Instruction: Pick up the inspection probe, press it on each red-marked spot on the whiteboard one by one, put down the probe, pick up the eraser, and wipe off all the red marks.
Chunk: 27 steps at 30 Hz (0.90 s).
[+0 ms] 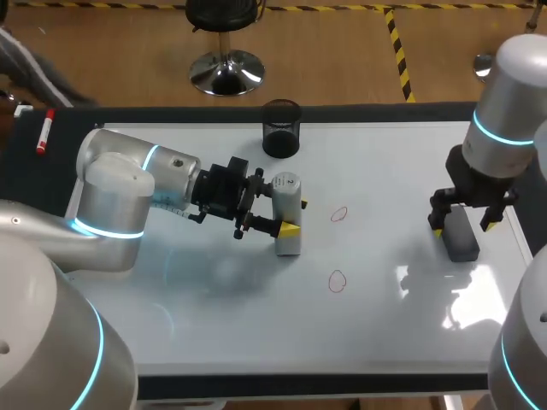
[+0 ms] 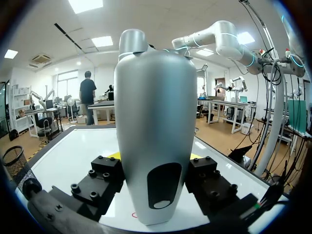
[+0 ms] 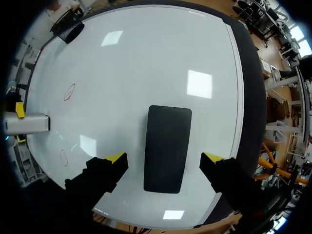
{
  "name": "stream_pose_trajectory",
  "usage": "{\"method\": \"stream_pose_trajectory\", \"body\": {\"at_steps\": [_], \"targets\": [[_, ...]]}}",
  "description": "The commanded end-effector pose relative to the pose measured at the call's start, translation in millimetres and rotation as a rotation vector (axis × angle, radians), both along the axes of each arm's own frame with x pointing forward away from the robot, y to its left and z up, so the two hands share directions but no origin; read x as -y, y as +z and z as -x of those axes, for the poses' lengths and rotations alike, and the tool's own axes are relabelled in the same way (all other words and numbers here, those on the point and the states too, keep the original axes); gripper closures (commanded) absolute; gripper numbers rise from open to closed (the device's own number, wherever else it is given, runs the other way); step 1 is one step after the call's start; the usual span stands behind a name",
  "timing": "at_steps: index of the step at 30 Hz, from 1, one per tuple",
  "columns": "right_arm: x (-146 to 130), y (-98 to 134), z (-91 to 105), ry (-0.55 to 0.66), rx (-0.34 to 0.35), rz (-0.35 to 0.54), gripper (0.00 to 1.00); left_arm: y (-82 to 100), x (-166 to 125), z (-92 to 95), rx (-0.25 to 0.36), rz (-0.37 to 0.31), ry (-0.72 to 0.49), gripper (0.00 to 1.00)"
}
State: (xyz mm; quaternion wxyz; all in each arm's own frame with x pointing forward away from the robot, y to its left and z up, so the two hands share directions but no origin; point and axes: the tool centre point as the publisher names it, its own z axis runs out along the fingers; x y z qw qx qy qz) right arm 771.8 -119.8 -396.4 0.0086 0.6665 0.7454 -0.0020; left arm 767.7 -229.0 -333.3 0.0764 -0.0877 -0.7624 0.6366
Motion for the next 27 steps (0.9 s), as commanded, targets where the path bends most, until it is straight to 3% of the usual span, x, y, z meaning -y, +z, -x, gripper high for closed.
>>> {"method": "stream_pose_trajectory", "body": {"at_steps": [1, 21, 22, 25, 26, 27], "targets": [[-0.7, -5.1, 0.5, -0.001, 0.0, 0.004, 0.0, -9.4, 0.0, 1.6, 0.0, 0.004, 0.001, 1.0], [1.6, -21.8, -1.5, -0.016, -0.019, 0.015, 0.0, -9.4, 0.0, 1.6, 0.0, 0.004, 0.001, 1.0], [1.9, -22.2, -1.8, -0.017, -0.019, 0.015, 0.04, -9.4, 0.0, 1.6, 0.0, 0.004, 0.001, 1.0], [2.3, -23.2, -2.2, -0.02, -0.016, 0.014, 0.33, -9.4, 0.0, 1.6, 0.0, 0.004, 0.001, 1.0], [2.3, -23.4, -2.2, -0.022, -0.014, 0.017, 0.5, -9.4, 0.0, 1.6, 0.0, 0.004, 0.001, 1.0], [2.2, -23.6, -2.1, -0.022, -0.013, 0.019, 0.57, -9.4, 0.0, 1.6, 0.0, 0.004, 0.001, 1.0]]}}
